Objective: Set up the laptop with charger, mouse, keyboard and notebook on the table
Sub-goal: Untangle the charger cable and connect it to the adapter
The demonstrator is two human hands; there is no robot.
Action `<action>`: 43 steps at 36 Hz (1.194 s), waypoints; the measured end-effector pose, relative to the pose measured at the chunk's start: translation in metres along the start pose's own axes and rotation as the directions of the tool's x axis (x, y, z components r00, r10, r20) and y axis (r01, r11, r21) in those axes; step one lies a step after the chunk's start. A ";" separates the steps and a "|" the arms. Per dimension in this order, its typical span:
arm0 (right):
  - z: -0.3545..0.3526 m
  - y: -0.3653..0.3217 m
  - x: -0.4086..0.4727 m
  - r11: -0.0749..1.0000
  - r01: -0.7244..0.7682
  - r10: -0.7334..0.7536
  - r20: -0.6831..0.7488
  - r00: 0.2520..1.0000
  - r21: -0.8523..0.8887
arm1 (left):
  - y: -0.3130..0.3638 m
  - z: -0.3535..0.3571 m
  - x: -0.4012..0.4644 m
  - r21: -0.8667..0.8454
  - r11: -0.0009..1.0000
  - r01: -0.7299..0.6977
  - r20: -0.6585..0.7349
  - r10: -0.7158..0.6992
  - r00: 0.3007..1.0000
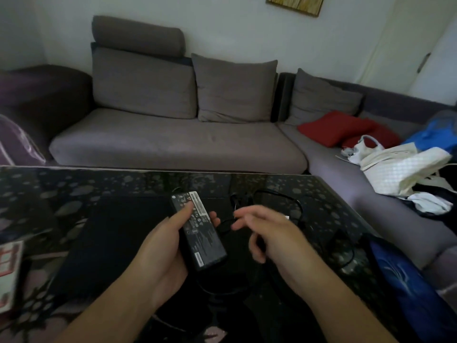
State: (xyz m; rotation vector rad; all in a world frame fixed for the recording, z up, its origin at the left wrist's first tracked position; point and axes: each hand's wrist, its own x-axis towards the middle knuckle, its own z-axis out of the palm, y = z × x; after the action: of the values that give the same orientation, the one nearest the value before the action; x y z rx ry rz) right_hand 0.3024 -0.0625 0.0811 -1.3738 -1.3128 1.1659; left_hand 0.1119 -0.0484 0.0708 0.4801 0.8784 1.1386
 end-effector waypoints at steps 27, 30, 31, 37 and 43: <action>-0.229 0.021 0.034 0.846 -0.433 0.262 -0.466 0.845 -0.311 | -0.082 0.095 0.062 0.823 0.538 -0.180 0.186 0.045 0.982; -0.247 0.058 0.045 0.812 -0.483 0.281 -0.506 0.816 -0.328 | -0.095 0.103 0.070 0.848 0.499 -0.180 0.200 0.013 0.980; -0.256 0.074 0.052 0.812 -0.488 0.284 -0.512 0.811 -0.322 | -0.100 0.103 0.072 0.859 0.478 -0.182 0.199 0.014 0.980; -0.246 0.094 0.048 0.798 -0.523 0.339 -0.494 0.800 -0.299 | -0.115 0.111 0.091 0.935 0.274 -0.223 0.212 0.071 0.975; -0.236 0.090 0.037 0.686 -0.539 0.265 -0.523 0.810 -0.489 | -0.129 0.127 0.102 0.962 0.017 -0.273 0.269 0.126 0.955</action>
State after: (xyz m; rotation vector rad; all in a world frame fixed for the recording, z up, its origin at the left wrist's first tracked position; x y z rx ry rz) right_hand 0.5504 -0.0283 0.0307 -2.3688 -1.1312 0.6356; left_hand 0.3039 0.0097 0.0155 1.9415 1.4978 0.4839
